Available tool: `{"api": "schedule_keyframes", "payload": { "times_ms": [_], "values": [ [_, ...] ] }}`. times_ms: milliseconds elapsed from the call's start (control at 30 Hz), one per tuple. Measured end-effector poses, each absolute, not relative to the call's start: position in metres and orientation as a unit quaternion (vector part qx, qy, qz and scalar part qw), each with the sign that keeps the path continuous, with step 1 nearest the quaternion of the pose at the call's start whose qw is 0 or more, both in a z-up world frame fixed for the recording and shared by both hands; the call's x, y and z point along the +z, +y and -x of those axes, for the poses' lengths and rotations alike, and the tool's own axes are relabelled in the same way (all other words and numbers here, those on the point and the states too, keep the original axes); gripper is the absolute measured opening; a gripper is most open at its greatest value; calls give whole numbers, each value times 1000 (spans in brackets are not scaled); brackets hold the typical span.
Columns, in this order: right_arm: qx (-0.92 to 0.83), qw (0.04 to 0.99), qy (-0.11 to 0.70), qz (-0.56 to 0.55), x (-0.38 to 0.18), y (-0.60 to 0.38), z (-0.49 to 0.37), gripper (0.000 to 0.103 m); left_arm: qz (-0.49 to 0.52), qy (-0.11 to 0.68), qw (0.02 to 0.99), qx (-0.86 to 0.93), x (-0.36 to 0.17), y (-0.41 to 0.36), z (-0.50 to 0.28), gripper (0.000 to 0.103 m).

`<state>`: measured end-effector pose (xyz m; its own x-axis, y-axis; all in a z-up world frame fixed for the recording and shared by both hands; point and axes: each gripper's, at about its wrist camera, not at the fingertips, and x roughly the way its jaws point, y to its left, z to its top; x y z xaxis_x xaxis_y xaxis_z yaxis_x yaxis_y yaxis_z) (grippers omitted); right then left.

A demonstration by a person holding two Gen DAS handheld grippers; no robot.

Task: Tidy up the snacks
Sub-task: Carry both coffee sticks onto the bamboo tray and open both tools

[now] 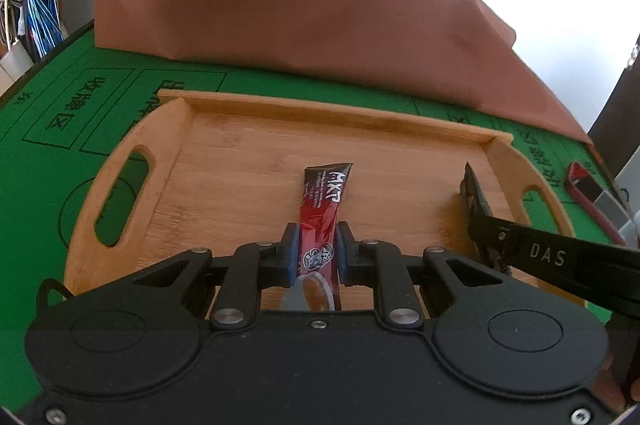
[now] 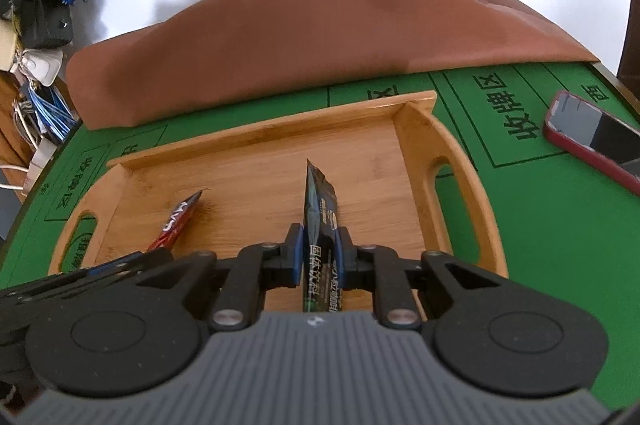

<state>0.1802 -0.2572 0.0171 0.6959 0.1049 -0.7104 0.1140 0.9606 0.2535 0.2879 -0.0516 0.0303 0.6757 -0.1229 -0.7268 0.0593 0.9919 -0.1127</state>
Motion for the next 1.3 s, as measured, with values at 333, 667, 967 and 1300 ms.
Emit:
{"api": "schedule_keyframes", "payload": {
  "times_ms": [333,667,967,1300],
  "values": [
    [9,915,383,-128,20,-249,-185,22,24,395,917,-44,26,-58,-288,18],
    [14,917,381,-115,19,-246,-183,24,18,396,917,-40,22,-59,-288,20],
    [18,919,380,-98,19,-239,-181,30,18,400,916,-40,22,-60,-287,26],
    [26,918,385,-88,18,-237,-177,50,26,394,918,-42,30,-53,-278,46]
  ]
}}
